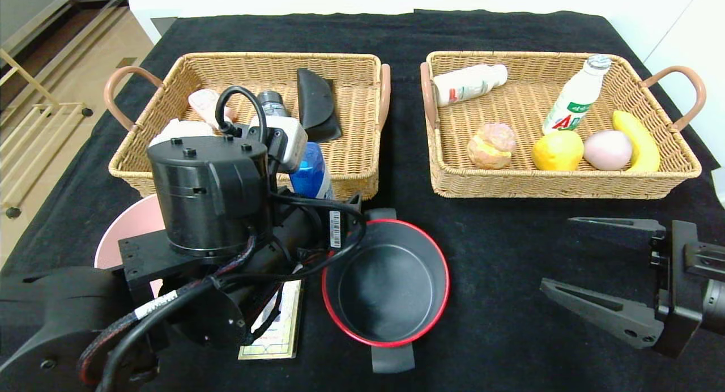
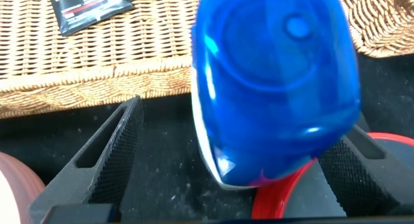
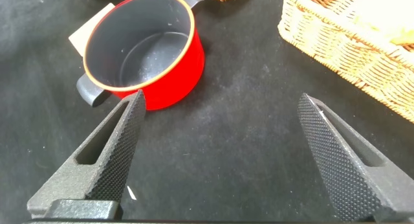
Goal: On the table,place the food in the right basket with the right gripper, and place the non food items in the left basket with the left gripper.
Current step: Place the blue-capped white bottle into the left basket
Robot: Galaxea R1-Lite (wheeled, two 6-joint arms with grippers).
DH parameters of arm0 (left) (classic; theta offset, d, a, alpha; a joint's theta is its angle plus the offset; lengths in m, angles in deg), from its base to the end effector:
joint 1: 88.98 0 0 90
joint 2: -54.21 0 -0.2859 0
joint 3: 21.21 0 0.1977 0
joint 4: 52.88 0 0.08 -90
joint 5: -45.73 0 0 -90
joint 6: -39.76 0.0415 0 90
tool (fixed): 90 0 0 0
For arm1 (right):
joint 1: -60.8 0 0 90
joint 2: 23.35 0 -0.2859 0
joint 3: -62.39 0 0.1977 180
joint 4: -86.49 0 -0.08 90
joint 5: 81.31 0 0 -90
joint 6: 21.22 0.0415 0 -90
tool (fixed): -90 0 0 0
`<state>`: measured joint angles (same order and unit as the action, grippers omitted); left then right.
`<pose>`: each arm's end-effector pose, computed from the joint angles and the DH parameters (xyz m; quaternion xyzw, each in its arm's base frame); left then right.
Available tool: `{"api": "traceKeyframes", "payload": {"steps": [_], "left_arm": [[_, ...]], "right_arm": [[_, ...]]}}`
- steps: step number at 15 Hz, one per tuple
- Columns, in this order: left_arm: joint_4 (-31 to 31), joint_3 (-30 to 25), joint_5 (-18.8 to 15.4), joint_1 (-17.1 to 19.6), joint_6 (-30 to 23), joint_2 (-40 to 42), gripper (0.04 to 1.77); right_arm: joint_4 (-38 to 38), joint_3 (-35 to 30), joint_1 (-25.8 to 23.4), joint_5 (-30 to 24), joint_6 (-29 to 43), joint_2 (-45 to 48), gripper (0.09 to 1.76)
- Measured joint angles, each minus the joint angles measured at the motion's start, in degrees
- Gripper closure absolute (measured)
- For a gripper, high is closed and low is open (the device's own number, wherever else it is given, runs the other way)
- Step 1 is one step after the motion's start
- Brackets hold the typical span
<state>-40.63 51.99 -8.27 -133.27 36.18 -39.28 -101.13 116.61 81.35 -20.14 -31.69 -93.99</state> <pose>0.2427 -0.2027 0.2009 0.0141 0.0558 -0.0704 0.9959 0.1895 0.0924 0.1960 -0.0771 0.0382 0.4217 0.9026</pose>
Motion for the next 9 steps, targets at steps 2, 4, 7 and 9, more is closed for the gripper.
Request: {"api": "traceKeyframes", "payload": {"steps": [2,4,7,9], "left_arm": [[-0.02,-0.07,-0.04,0.06,0.06,-0.20,0.49],[-0.05,-0.11,-0.06,0.05,0.17,-0.28,0.76],[-0.07,-0.13,-0.09,-0.02,0.12,-0.34,1.09],[-0.09,-0.16,-0.11,0.00,0.12,-0.34,1.22]], "right_arm": [[0.00,0.00,0.04,0.02,0.02,0.04,0.14],[0.00,-0.04,0.20,0.02,0.00,0.06,0.14],[0.02,-0.04,0.23,0.02,0.00,0.06,0.14],[0.07,-0.06,0.23,-0.02,0.00,0.09,0.14]]}}
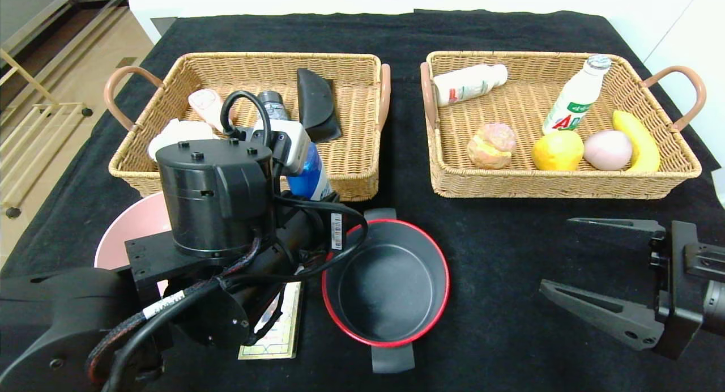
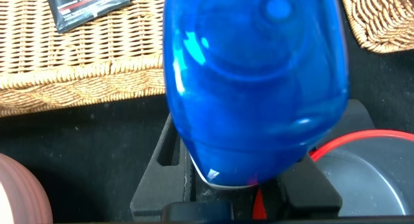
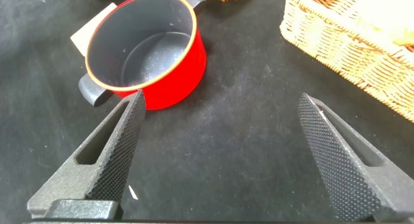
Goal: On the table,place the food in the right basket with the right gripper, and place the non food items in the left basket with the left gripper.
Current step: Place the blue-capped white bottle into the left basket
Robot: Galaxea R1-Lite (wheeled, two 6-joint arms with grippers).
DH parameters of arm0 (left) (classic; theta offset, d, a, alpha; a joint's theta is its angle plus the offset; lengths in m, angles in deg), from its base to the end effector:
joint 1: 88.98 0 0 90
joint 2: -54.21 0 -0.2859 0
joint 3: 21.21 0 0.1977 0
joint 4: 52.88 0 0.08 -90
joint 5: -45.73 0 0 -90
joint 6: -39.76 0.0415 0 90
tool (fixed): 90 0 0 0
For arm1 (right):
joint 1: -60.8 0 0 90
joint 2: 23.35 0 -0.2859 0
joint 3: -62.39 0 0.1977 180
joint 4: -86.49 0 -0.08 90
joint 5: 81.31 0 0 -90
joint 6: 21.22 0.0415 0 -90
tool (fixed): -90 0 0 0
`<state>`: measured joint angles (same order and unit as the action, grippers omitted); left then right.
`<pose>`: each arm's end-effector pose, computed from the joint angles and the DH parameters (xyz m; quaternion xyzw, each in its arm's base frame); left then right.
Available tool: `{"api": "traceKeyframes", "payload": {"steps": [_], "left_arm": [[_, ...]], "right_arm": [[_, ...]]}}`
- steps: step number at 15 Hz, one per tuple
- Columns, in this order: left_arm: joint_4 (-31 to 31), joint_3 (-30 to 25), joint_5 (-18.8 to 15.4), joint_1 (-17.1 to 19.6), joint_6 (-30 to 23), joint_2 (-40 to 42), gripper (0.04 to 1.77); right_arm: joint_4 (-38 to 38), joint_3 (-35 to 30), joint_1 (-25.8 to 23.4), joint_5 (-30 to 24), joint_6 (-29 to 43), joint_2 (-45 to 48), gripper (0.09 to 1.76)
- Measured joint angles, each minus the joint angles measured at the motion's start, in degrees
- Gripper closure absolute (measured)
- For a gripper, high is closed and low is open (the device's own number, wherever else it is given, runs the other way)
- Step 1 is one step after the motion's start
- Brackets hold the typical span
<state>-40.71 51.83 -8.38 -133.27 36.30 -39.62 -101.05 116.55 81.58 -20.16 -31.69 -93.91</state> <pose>0.2434 -0.2034 0.1981 0.0184 0.0597 -0.0713 0.9955 0.1887 0.0930 0.1959 -0.0772 0.0385 0.4237 0.9017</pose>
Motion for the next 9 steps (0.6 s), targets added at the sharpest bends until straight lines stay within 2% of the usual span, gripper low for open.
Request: {"api": "traceKeyframes", "payload": {"steps": [9], "left_arm": [[0.04,-0.17,0.02,0.00,-0.12,-0.07,1.22]], "right_arm": [[0.04,-0.09,0.02,-0.06,0.02,-0.09,0.14]]}}
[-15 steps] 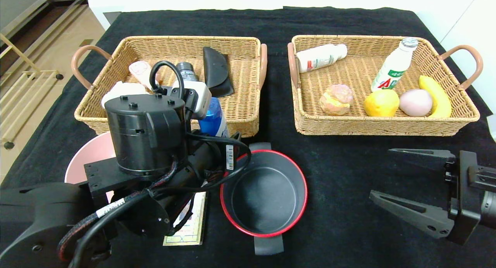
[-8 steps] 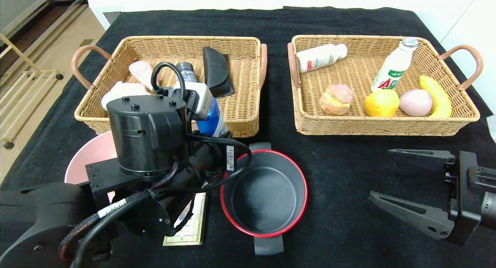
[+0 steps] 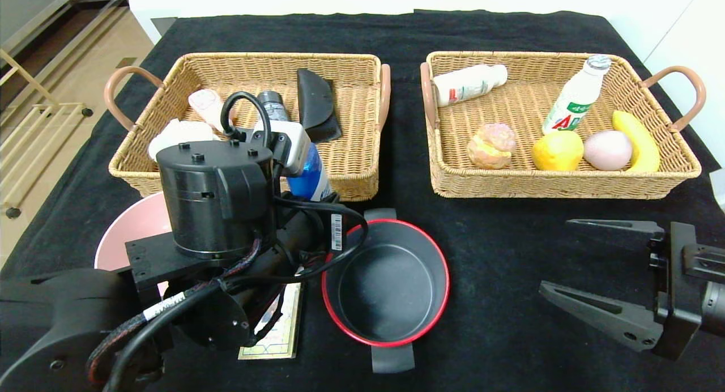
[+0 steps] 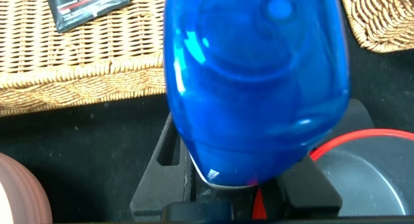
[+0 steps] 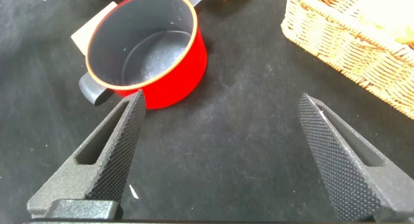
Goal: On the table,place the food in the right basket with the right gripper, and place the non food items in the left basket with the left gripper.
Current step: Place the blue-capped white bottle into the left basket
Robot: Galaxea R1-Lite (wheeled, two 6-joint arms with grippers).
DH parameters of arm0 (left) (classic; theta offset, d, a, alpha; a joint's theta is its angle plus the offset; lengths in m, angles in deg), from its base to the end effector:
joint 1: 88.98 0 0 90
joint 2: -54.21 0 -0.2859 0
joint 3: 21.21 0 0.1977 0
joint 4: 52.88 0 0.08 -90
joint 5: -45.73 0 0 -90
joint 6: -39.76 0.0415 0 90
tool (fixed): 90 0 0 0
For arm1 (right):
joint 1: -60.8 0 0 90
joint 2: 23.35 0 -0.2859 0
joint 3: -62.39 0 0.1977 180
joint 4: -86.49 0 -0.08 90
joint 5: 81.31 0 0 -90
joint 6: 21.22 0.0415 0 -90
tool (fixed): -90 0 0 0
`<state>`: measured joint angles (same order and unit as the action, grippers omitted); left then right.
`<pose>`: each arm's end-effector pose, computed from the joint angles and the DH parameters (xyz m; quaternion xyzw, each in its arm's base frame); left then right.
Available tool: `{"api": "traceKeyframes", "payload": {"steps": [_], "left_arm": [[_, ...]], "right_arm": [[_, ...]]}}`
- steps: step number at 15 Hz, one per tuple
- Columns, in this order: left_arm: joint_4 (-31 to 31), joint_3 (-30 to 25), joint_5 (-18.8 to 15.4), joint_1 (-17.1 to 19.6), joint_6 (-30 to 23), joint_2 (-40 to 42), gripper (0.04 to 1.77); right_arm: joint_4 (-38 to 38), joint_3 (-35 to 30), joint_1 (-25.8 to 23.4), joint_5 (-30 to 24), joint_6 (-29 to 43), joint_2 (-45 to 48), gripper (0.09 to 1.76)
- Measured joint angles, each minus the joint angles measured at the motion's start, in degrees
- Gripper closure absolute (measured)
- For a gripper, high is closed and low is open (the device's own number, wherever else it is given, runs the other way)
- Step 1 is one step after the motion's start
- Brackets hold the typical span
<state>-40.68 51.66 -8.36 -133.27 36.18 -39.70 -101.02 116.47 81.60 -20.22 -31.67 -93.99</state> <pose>0.2434 -0.2034 0.1968 0.0186 0.0612 -0.0710 0.9954 0.1888 0.0932 0.1951 -0.0768 0.0402 0.4244 0.9013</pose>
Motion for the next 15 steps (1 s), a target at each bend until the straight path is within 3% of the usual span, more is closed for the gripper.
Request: {"api": "traceKeyframes", "payload": {"steps": [7,15], "left_arm": [[-0.28,-0.88,-0.78,-0.24,0.12,0.88,1.22],[-2.23,-3.68,-2.01,-0.44,2.22,10.31,1.22]], "right_arm": [[0.00,0.00,-0.11,0.01,0.01,-0.20,0.14],[0.00,-0.07,0.16,0.01,0.09,0.00,0.14]]}}
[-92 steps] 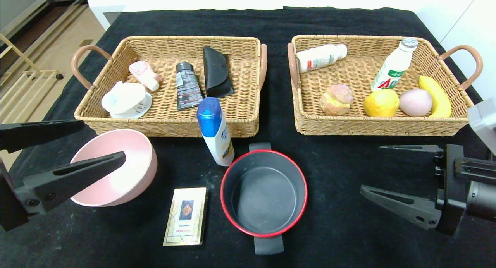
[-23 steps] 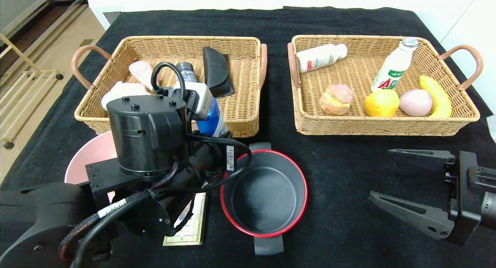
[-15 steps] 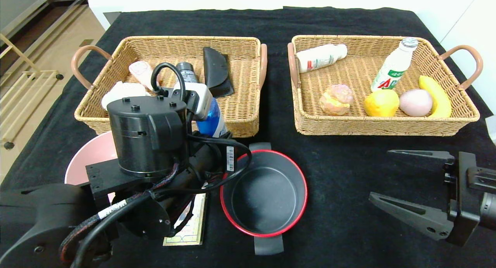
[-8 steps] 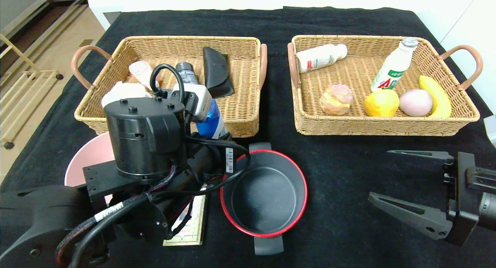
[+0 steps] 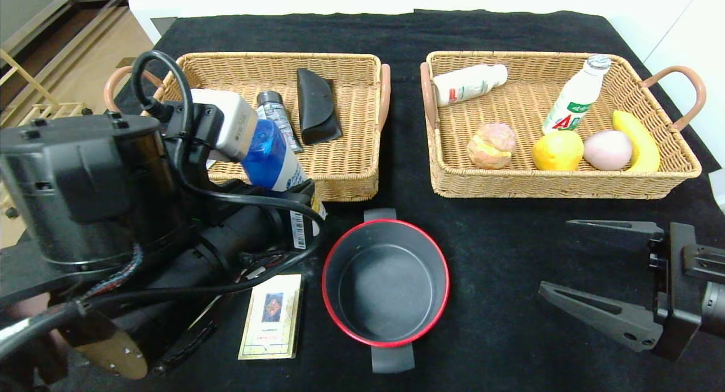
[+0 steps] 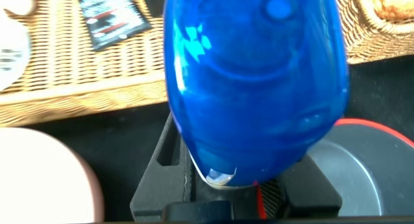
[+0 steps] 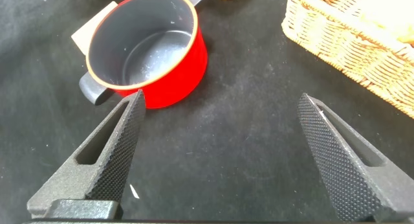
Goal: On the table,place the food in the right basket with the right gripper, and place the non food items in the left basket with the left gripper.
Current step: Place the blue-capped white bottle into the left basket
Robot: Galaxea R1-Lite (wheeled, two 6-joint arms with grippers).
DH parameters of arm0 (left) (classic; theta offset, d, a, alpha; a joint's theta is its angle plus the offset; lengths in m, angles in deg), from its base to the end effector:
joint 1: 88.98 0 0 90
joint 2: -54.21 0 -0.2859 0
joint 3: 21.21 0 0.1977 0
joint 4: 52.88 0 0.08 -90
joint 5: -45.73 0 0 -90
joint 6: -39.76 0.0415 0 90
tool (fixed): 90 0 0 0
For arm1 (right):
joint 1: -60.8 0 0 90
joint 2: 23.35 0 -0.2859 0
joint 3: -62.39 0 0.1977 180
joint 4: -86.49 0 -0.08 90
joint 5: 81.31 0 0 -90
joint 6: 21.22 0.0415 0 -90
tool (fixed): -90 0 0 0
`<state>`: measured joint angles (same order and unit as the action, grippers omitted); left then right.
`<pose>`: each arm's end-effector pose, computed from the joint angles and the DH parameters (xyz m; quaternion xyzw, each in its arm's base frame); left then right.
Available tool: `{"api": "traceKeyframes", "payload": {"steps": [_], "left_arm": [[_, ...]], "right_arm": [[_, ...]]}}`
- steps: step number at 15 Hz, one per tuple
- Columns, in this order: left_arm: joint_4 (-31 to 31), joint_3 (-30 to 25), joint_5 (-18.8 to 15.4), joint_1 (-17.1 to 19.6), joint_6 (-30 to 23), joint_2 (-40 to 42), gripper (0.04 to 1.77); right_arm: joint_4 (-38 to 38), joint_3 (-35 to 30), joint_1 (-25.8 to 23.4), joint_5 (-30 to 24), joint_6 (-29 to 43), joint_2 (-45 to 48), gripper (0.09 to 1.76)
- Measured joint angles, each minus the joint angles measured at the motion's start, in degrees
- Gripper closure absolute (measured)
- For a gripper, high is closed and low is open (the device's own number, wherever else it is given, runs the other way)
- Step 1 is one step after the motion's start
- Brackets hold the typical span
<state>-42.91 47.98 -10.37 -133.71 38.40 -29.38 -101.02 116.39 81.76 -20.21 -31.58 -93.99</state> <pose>0.2107 -0.1762 0.2261 0.0127 0.0310 -0.0939 0.9950 0.1885 0.0937 0.1947 -0.0761 0.0411 0.4256 0.9008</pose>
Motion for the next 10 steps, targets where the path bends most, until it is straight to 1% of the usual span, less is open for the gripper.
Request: {"api": "traceKeyframes", "payload": {"steps": [3,5,10], "left_arm": [[-3.80,-0.28,-0.37,0.07,-0.06,3.69,1.22],[-4.08,0.49,-0.66,0.52,0.24,5.18,1.22],[-4.25,4.73,-4.41,1.57,2.51,6.56,1.22]], "right_arm": [[0.00,0.00,0.02,-0.01,-0.02,0.06,0.14],[0.00,0.00,0.02,0.00,0.06,0.20,0.14],[0.00,-0.01,0.02,0.00,0.09,0.26,0.14]]}}
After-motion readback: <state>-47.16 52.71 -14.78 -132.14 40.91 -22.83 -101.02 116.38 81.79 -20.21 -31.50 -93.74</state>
